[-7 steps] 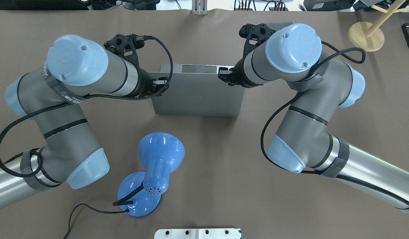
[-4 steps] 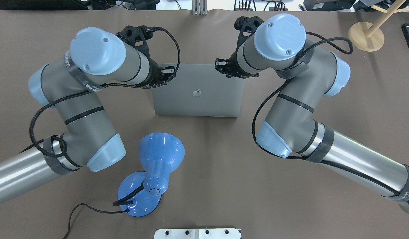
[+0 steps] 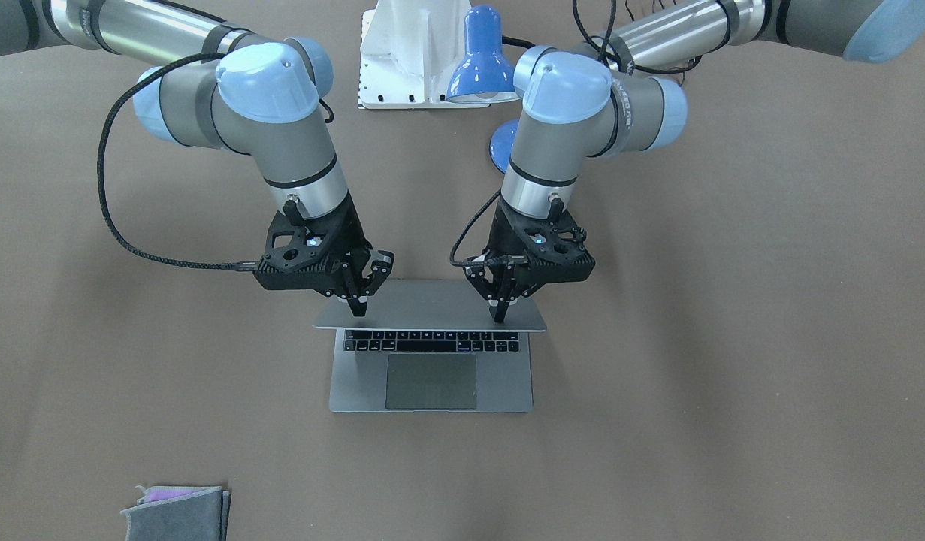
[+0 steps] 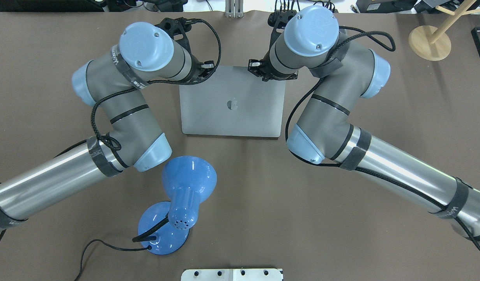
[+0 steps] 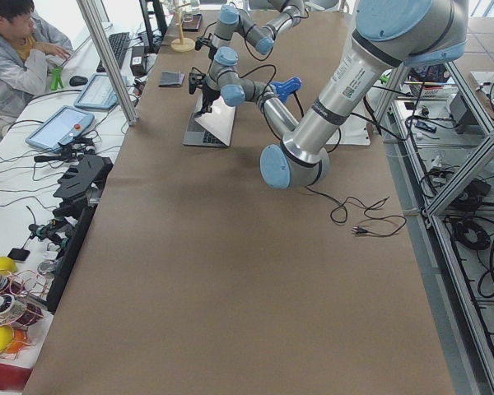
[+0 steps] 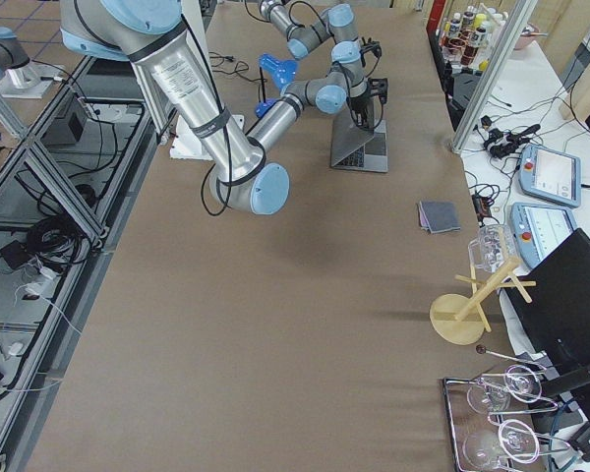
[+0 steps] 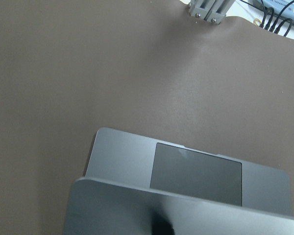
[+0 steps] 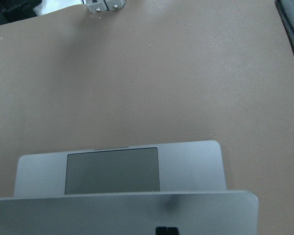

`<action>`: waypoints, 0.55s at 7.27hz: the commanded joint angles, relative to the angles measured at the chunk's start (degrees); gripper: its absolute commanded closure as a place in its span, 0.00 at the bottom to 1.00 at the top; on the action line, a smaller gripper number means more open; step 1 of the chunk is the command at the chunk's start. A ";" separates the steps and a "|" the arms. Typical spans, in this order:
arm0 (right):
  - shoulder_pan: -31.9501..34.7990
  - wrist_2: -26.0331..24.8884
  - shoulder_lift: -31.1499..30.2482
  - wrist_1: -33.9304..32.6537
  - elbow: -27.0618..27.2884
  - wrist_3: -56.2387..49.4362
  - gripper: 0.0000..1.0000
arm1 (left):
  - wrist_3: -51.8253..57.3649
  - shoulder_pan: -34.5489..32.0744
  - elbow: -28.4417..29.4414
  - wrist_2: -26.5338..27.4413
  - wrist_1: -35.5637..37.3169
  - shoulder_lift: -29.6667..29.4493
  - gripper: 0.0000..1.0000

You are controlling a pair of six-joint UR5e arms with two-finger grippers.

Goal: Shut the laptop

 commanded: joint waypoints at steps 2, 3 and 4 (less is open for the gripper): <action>0.69 0.23 5.12 9.41 -17.27 -0.90 1.00 | -0.08 -0.42 10.87 2.33 -5.72 -3.38 1.00; 0.69 1.53 5.55 10.77 -19.93 -0.98 1.00 | -0.16 -0.42 13.61 2.34 -7.30 -4.01 1.00; 0.69 2.24 7.30 10.87 -23.18 -1.42 1.00 | 0.27 -0.33 17.81 2.34 -10.19 -4.54 1.00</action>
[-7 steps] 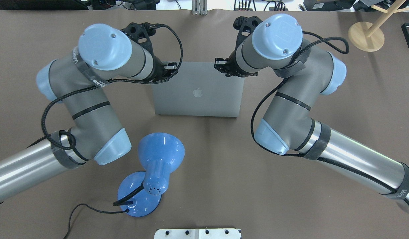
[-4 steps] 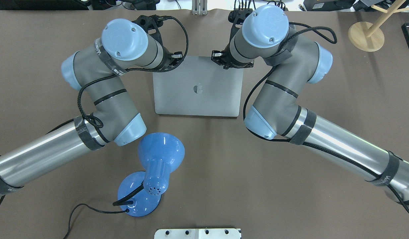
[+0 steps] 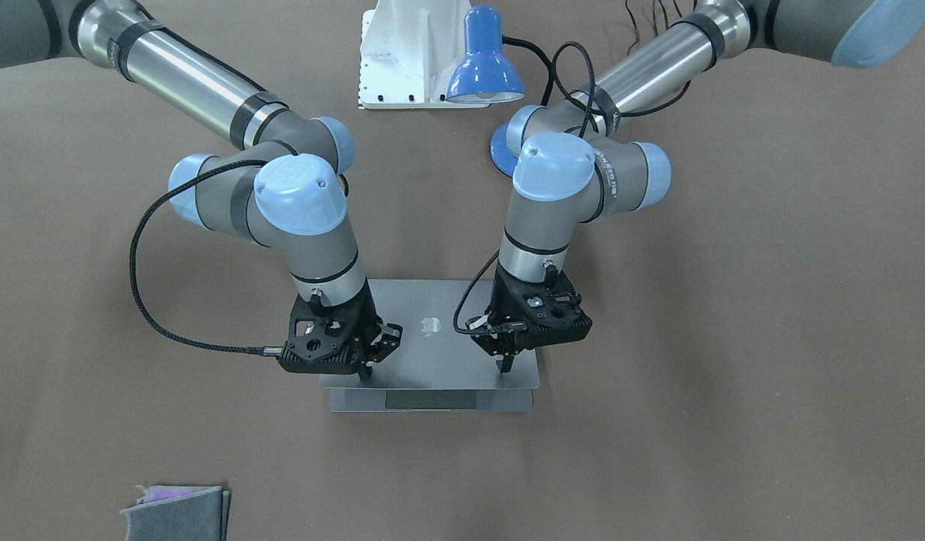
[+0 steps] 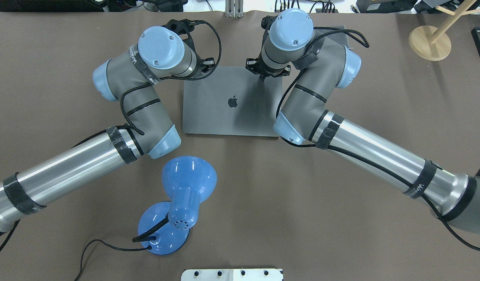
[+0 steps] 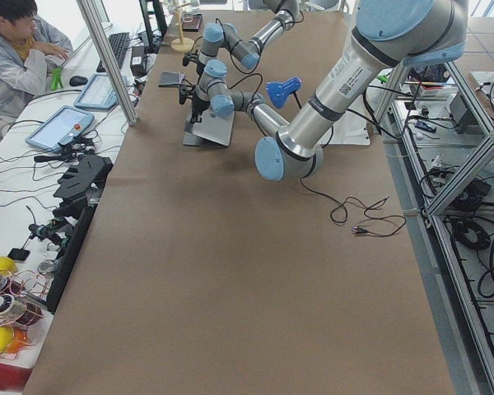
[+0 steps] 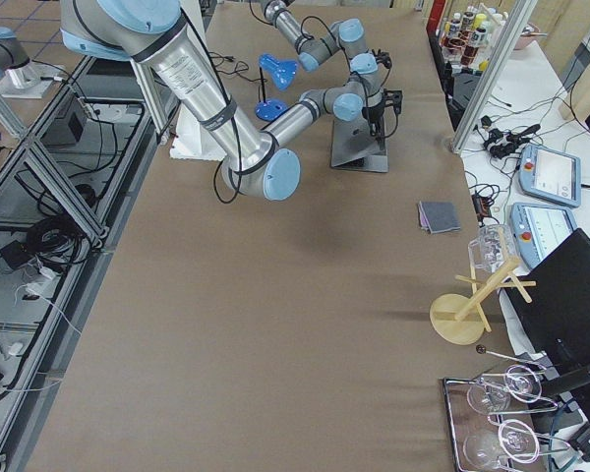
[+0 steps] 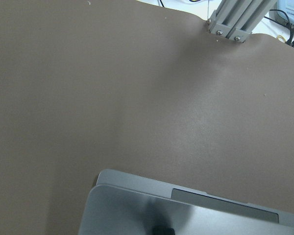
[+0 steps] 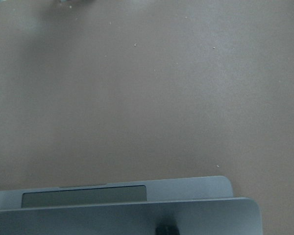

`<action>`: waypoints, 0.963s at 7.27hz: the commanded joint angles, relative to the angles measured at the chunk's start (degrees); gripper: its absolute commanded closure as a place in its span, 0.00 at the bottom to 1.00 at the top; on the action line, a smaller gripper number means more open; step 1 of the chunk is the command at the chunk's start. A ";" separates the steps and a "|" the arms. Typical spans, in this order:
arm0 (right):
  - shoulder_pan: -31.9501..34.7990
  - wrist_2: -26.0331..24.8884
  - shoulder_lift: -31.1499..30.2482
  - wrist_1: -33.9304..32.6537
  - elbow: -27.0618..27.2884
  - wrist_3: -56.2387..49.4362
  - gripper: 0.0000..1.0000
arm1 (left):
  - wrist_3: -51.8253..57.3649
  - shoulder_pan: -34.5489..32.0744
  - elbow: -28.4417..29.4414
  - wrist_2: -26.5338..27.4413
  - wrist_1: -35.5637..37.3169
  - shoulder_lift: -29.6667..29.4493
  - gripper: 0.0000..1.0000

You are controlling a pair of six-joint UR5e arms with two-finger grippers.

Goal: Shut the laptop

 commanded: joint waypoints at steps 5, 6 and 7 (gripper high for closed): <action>0.90 7.31 4.11 2.48 -9.43 -1.54 1.00 | 0.67 0.23 10.38 -0.30 -6.62 -2.84 1.00; 1.69 7.84 3.85 2.48 -9.43 -1.71 1.00 | 0.75 0.06 9.16 -0.65 -6.53 -2.93 1.00; 5.52 14.46 3.07 1.69 -6.56 -2.32 1.00 | 1.01 -1.59 1.06 -6.22 -2.10 -0.49 1.00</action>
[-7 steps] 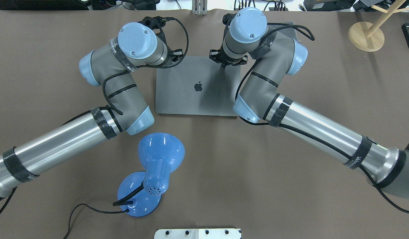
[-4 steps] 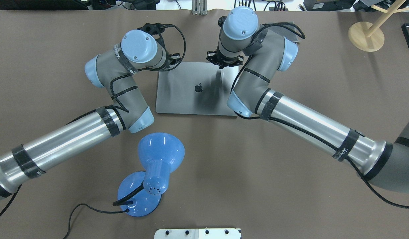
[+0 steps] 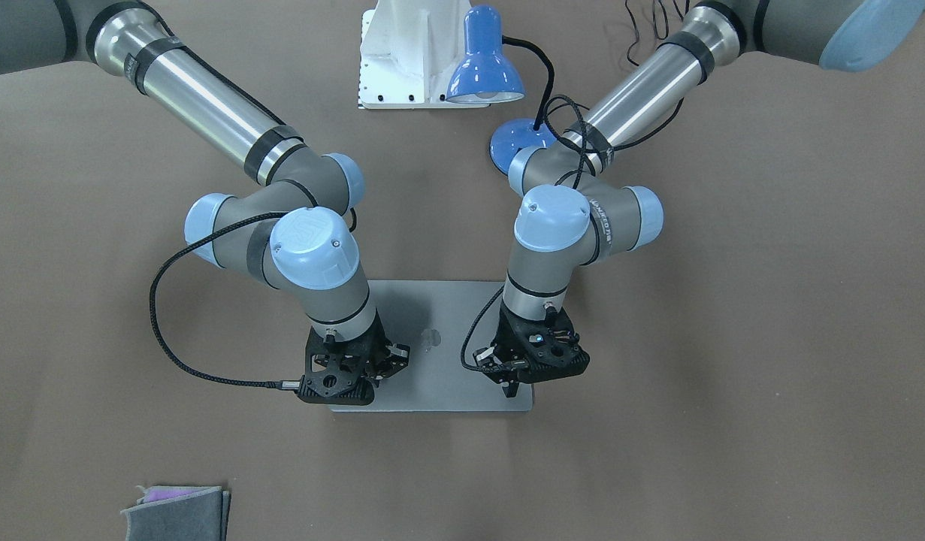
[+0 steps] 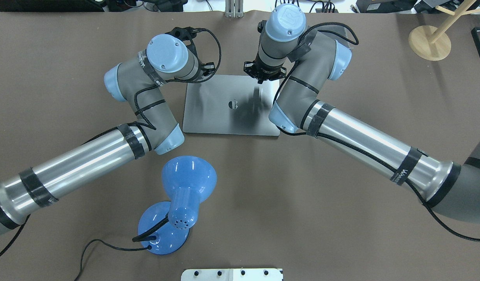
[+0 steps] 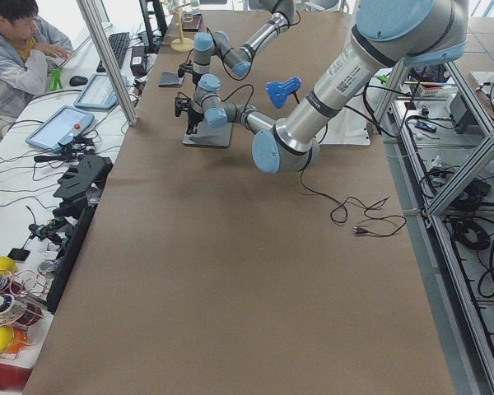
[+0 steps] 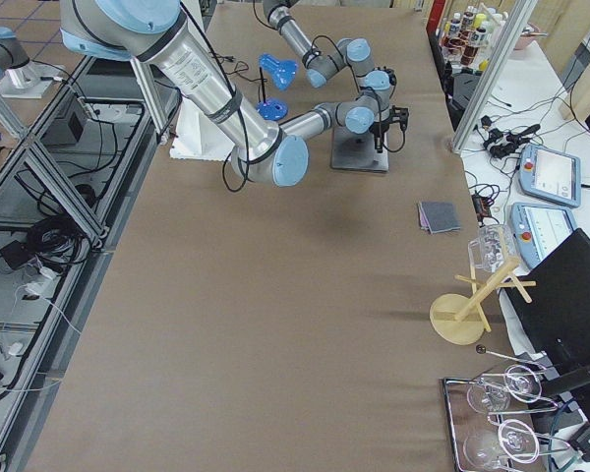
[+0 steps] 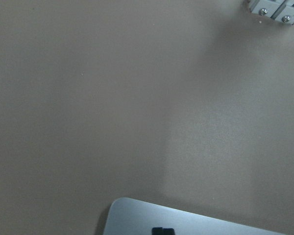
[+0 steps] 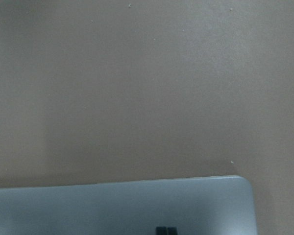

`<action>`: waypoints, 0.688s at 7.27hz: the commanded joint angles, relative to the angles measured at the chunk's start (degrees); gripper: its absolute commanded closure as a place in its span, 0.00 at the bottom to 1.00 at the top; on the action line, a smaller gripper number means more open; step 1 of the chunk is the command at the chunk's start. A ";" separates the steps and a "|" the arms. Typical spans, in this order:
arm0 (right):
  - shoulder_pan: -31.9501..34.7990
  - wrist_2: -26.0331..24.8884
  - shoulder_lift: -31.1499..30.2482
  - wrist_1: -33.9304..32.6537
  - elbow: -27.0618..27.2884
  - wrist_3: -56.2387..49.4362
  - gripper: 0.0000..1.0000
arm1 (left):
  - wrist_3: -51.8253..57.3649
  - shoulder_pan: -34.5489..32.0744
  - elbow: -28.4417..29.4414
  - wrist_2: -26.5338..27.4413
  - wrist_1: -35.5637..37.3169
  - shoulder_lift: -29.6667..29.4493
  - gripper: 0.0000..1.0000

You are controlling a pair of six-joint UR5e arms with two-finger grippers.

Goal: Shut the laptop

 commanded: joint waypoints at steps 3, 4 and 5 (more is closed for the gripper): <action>12.49 16.07 -21.82 -1.73 25.87 -3.33 1.00 | 10.13 -8.25 -40.67 -17.58 26.23 17.52 1.00; 18.18 21.14 -27.97 -1.92 30.55 -9.09 1.00 | 13.38 -10.00 -49.12 -19.58 28.01 24.97 1.00; 23.28 26.15 -33.60 -1.92 33.29 -16.28 1.00 | 14.45 -13.68 -54.60 -23.95 28.38 30.53 1.00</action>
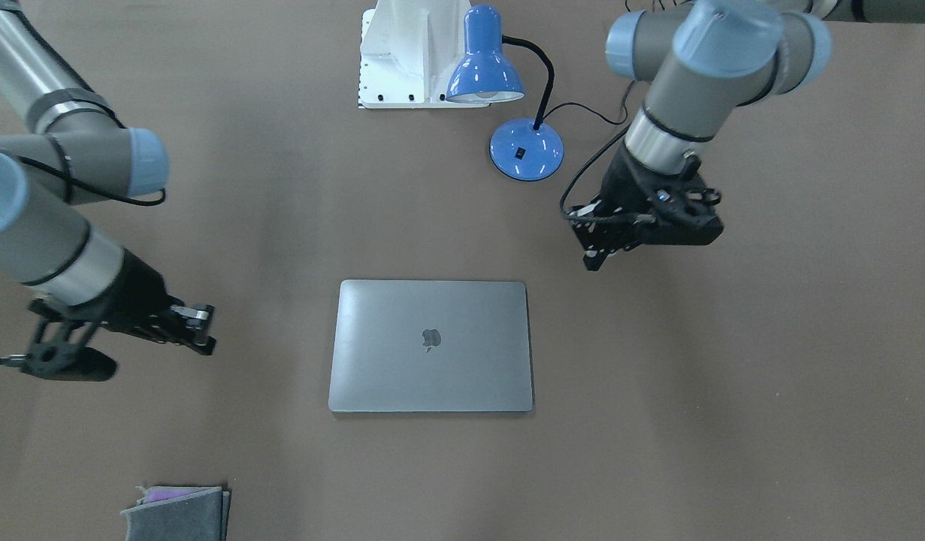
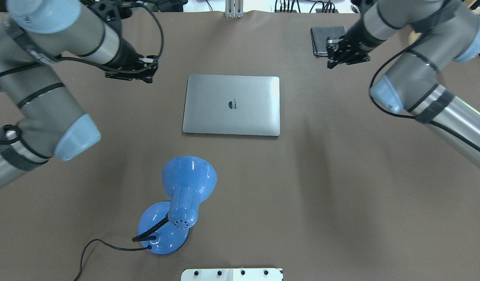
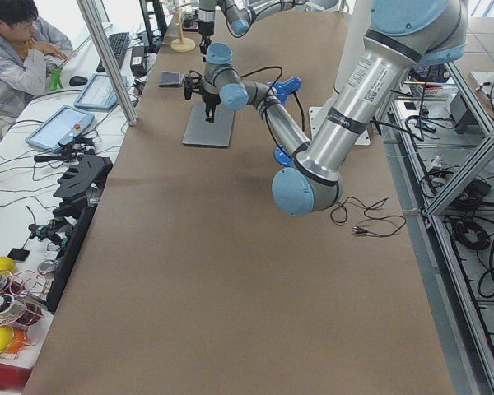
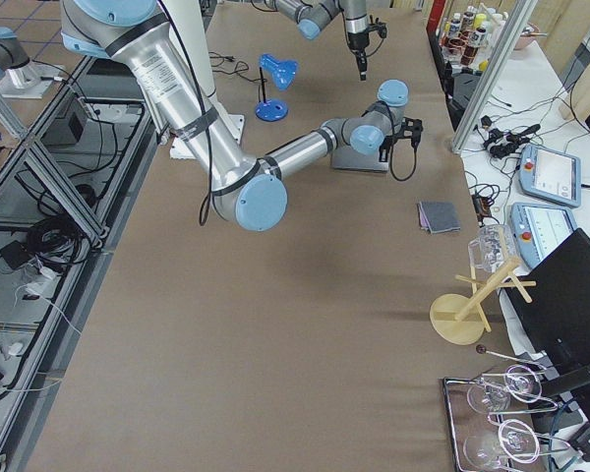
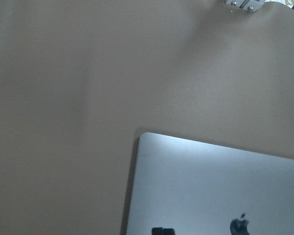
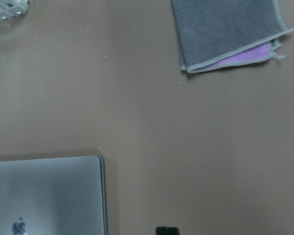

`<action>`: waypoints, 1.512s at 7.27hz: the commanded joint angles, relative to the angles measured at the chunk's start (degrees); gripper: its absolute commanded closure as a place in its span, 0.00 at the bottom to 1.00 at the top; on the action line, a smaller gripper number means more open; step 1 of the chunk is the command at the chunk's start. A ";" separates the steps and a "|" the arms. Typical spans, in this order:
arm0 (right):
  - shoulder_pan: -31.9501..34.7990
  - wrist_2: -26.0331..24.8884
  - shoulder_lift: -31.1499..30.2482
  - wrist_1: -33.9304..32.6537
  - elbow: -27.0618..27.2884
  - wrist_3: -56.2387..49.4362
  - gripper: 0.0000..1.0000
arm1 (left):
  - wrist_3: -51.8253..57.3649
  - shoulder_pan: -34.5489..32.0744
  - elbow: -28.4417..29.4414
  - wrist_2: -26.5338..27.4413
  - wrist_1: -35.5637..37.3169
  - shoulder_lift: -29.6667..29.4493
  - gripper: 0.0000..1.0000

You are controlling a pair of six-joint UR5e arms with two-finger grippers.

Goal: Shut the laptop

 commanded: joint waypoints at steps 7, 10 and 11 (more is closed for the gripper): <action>28.36 -1.12 -28.53 -25.40 11.42 -71.89 1.00 | 54.11 -36.43 -13.58 -17.31 1.93 47.31 1.00; 28.20 -1.62 -27.04 -33.77 11.68 -72.40 1.00 | 54.21 -36.53 -6.45 -16.78 1.93 48.29 1.00; 28.12 -1.53 -27.12 -34.23 12.38 -71.96 1.00 | 54.21 -36.44 -6.44 -16.78 1.93 48.20 1.00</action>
